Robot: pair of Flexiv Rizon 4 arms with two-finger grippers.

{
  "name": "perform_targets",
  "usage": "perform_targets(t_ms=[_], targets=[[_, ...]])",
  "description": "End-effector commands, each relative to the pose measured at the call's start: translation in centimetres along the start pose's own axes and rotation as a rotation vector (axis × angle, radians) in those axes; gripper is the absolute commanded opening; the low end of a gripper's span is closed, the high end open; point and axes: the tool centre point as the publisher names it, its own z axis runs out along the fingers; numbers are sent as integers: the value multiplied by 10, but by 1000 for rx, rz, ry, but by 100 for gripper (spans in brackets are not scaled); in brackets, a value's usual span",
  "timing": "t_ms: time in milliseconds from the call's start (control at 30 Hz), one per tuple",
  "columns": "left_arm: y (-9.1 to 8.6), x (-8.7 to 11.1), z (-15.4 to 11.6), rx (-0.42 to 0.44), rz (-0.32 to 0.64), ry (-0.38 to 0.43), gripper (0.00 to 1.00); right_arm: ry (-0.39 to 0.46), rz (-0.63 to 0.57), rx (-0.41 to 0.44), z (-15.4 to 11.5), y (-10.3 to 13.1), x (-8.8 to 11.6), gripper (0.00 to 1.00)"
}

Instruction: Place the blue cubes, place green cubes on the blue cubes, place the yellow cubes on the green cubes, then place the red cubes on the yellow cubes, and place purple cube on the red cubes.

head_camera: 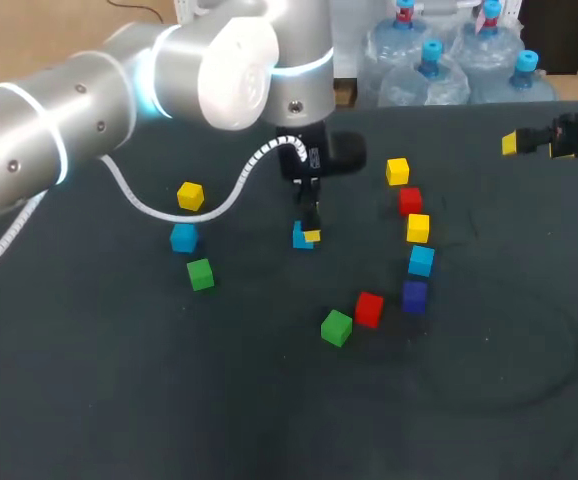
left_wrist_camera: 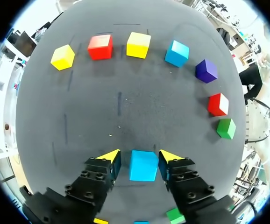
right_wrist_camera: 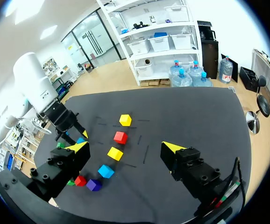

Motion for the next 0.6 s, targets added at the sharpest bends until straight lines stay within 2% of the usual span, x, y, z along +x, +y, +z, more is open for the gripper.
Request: perform_targets(t_ms=[33, 233, 400, 600], targets=[[5, -3, 0, 8, 4, 9, 49, 0, 0, 3, 0, 1, 0, 100], [4, -5, 0, 11, 8, 10, 53, 0, 0, 3, 0, 1, 0, 100], [3, -7, -1, 13, 16, 10, 61, 0, 0, 3, 0, 1, 0, 100], [-2, -5, -7, 9, 24, 5, 65, 0, 0, 3, 0, 1, 0, 100]])
